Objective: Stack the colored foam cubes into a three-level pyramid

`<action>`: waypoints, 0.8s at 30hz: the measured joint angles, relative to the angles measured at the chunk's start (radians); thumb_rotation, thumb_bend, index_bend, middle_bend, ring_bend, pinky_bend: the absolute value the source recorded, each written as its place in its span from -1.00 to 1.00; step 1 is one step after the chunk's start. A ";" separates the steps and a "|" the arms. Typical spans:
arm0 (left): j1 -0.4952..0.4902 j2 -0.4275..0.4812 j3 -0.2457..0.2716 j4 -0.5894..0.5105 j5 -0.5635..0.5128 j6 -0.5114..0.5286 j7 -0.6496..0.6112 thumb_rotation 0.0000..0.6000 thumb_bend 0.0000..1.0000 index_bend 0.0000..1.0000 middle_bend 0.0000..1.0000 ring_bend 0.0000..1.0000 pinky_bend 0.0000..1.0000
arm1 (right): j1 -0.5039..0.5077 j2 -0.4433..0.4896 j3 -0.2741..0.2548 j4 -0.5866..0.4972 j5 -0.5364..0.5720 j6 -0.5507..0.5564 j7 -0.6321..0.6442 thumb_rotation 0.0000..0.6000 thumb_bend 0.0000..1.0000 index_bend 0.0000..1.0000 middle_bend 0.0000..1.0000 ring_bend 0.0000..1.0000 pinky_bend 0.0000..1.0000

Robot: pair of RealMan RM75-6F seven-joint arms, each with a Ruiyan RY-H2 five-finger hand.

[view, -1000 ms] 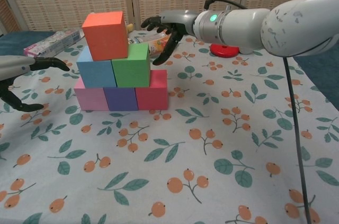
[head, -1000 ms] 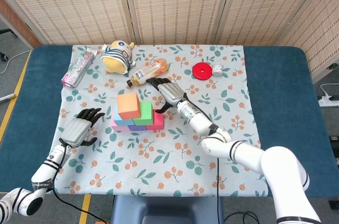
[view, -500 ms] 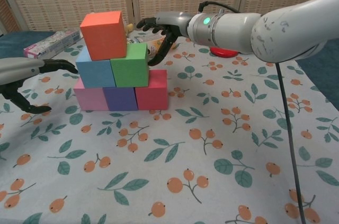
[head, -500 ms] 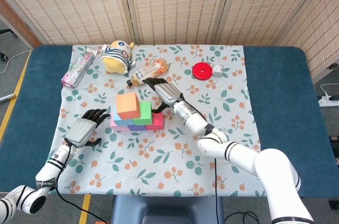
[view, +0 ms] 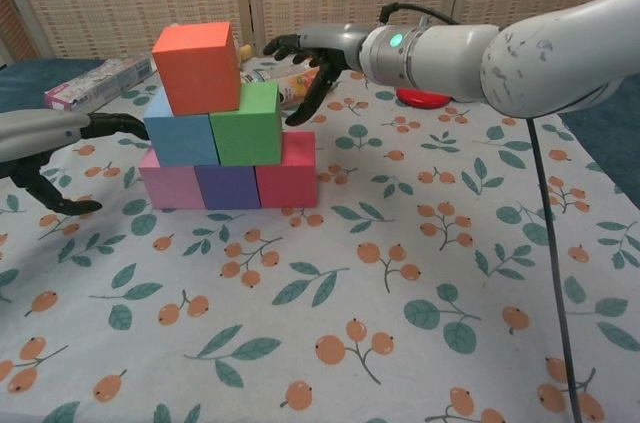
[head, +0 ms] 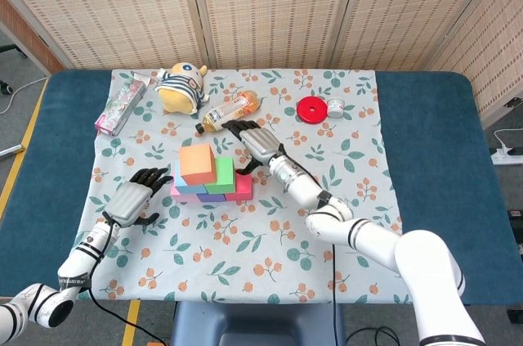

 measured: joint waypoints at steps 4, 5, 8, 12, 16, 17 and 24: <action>0.008 0.003 0.006 -0.001 0.000 0.012 -0.001 1.00 -0.39 -0.78 -0.98 -1.00 -0.83 | -0.005 0.004 0.002 -0.009 0.000 0.000 -0.003 1.00 -0.92 -1.00 -0.97 -1.00 -0.95; 0.008 0.003 0.008 -0.001 0.001 0.014 0.000 1.00 -0.39 -0.78 -0.98 -1.00 -0.83 | -0.005 0.004 0.003 -0.012 -0.001 0.000 -0.004 1.00 -0.92 -1.00 -0.97 -1.00 -0.95; 0.008 0.003 0.010 -0.003 0.005 0.018 0.003 1.00 -0.39 -0.78 -0.98 -1.00 -0.83 | -0.005 0.002 0.007 -0.015 -0.002 -0.001 -0.005 1.00 -0.92 -1.00 -0.97 -1.00 -0.95; -0.001 0.001 0.010 -0.005 0.008 0.012 0.003 1.00 -0.39 -0.78 -0.98 -1.00 -0.83 | -0.003 -0.003 0.011 -0.012 -0.003 -0.001 -0.007 1.00 -0.92 -1.00 -0.97 -1.00 -0.95; -0.010 -0.003 0.007 -0.002 0.005 0.004 0.002 1.00 -0.39 -0.78 -0.98 -1.00 -0.83 | -0.002 -0.007 0.013 -0.011 -0.004 -0.001 -0.010 1.00 -0.92 -1.00 -0.97 -1.00 -0.95; -0.011 -0.003 0.007 -0.001 0.005 0.003 0.002 1.00 -0.39 -0.78 -0.98 -1.00 -0.83 | -0.002 -0.007 0.014 -0.011 -0.004 -0.001 -0.011 1.00 -0.92 -1.00 -0.97 -1.00 -0.95; -0.019 -0.006 0.010 0.002 0.003 -0.006 0.005 1.00 -0.39 -0.78 -0.98 -1.00 -0.83 | -0.002 -0.010 0.017 -0.009 -0.003 -0.004 -0.015 1.00 -0.92 -1.00 -0.97 -1.00 -0.95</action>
